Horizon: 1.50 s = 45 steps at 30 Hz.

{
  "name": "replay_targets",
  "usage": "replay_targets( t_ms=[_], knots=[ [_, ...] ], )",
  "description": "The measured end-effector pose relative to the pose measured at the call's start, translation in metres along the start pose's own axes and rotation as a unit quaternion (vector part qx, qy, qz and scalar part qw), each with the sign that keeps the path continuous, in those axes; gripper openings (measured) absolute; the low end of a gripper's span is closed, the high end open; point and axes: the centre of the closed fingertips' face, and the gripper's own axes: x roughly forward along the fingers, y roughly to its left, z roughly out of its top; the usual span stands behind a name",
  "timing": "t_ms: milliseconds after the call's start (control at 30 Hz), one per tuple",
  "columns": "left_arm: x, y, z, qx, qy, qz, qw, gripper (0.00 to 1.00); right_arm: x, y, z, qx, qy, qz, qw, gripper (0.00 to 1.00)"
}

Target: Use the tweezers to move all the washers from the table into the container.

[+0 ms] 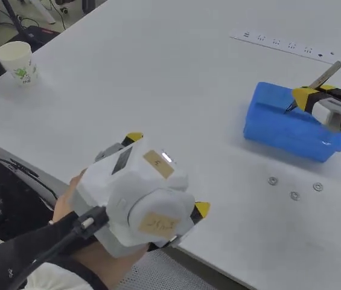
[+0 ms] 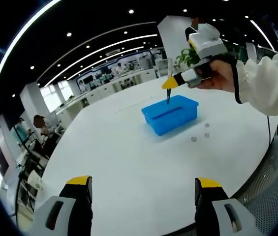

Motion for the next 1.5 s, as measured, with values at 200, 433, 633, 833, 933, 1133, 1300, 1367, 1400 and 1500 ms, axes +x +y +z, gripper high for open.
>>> replay_targets(
  t_ms=[200,433,633,833,933,1133,1300,1367,1400,1500],
  knots=[
    [0.0,0.001,0.0,0.0,0.0,0.003,1.0,0.86,-0.009,0.011,-0.019,-0.022,0.015,0.015,0.9995,0.03],
    [-0.002,0.007,0.003,-0.009,-0.009,0.014,0.9998,0.88,-0.016,0.016,-0.051,-0.003,0.039,0.012,0.9992,0.03],
    [-0.001,0.005,0.001,-0.004,-0.005,0.011,0.9999,0.88,-0.02,0.02,-0.066,0.011,0.051,0.014,0.9985,0.03],
    [-0.001,0.006,0.001,-0.004,-0.006,0.014,0.9999,0.88,-0.018,0.021,-0.081,0.019,0.065,0.014,0.9976,0.03],
    [-0.001,0.006,0.001,-0.005,-0.005,0.014,0.9999,0.88,-0.018,0.022,-0.086,0.023,0.069,0.015,0.9973,0.03],
    [-0.001,0.007,0.001,-0.006,-0.004,0.015,0.9999,0.88,-0.015,0.021,-0.095,0.031,0.078,0.015,0.9963,0.03],
    [0.0,0.007,0.0,-0.006,-0.002,0.017,0.9998,0.87,-0.016,0.022,-0.1,0.022,0.088,0.014,0.9958,0.03],
    [0.0,0.007,0.0,-0.006,-0.002,0.017,0.9998,0.87,-0.016,0.022,-0.102,0.021,0.09,0.015,0.9956,0.03],
    [0.0,0.008,0.0,-0.006,-0.002,0.017,0.9998,0.87,-0.016,0.022,-0.104,0.022,0.092,0.015,0.9954,0.03],
    [0.0,0.007,0.0,-0.005,-0.001,0.017,0.9998,0.87,-0.016,0.022,-0.104,0.022,0.089,0.013,0.9957,0.03]
  ],
)
